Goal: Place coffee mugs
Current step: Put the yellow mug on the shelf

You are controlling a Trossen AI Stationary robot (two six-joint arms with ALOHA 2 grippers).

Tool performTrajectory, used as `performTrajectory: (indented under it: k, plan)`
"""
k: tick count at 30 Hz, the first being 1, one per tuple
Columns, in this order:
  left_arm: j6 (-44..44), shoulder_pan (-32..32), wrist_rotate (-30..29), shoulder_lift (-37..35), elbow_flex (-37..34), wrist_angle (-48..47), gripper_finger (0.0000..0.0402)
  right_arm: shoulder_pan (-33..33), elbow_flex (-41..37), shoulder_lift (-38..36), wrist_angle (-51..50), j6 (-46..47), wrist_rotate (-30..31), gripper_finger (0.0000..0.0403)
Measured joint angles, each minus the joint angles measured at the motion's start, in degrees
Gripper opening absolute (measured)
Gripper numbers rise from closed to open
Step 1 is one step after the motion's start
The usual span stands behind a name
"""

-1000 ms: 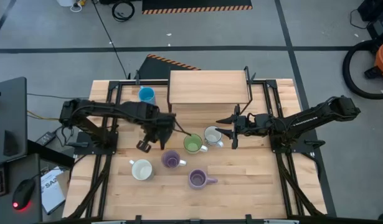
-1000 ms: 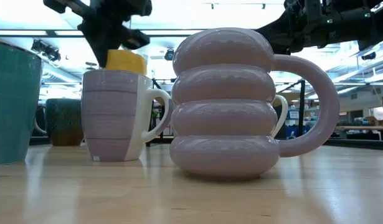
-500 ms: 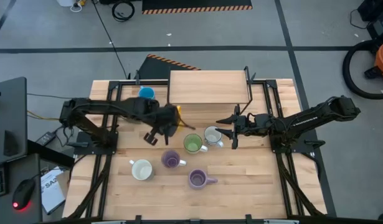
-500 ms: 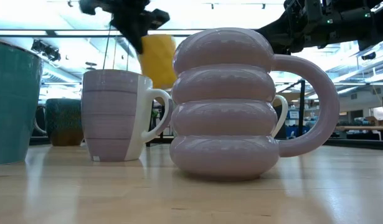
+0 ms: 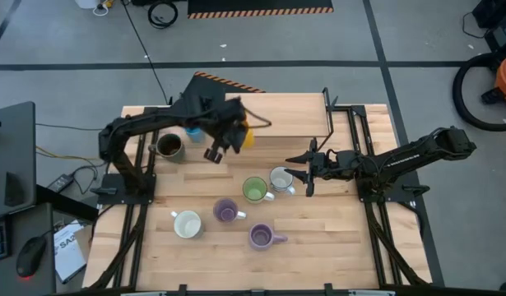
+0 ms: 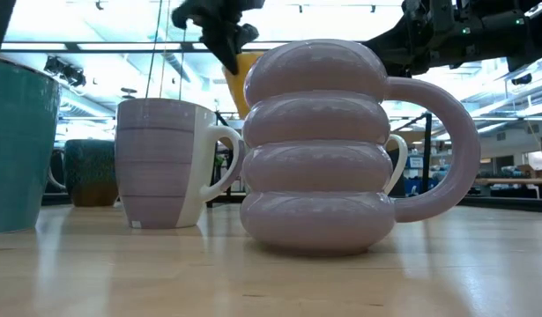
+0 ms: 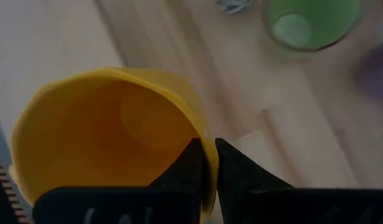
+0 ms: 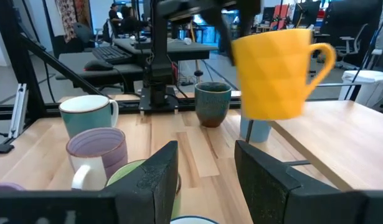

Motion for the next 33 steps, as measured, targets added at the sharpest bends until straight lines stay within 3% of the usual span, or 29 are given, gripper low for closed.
performTrajectory:
  k: [11, 16, 23, 28, 33]
  plan:
    - [8.52, 10.77, -2.11, 2.86, 2.37, 6.25, 0.0029, 0.0, 0.0, 0.0, -0.3, -0.15, 0.02, 0.0165]
    - [11.96, 13.31, -2.39, 3.09, 2.38, 11.86, 0.0029, 0.0, 0.0, 0.0, -0.32, -0.15, 0.05, 0.0165]
    - [14.51, 15.89, -1.43, 3.18, 2.92, 12.08, 0.0029, -0.26, 0.0, 0.0, -0.3, -0.63, 0.13, 0.0165]
    - [14.45, 17.19, -0.67, 4.66, 9.22, 10.21, 0.0029, -0.94, 0.0, 0.0, 0.61, -0.83, 0.94, 0.0165]
    - [12.86, 17.11, 0.46, 11.2, 21.76, 0.94, 0.0029, -1.73, 0.0, -0.09, 2.28, -2.01, 2.16, 0.0165]
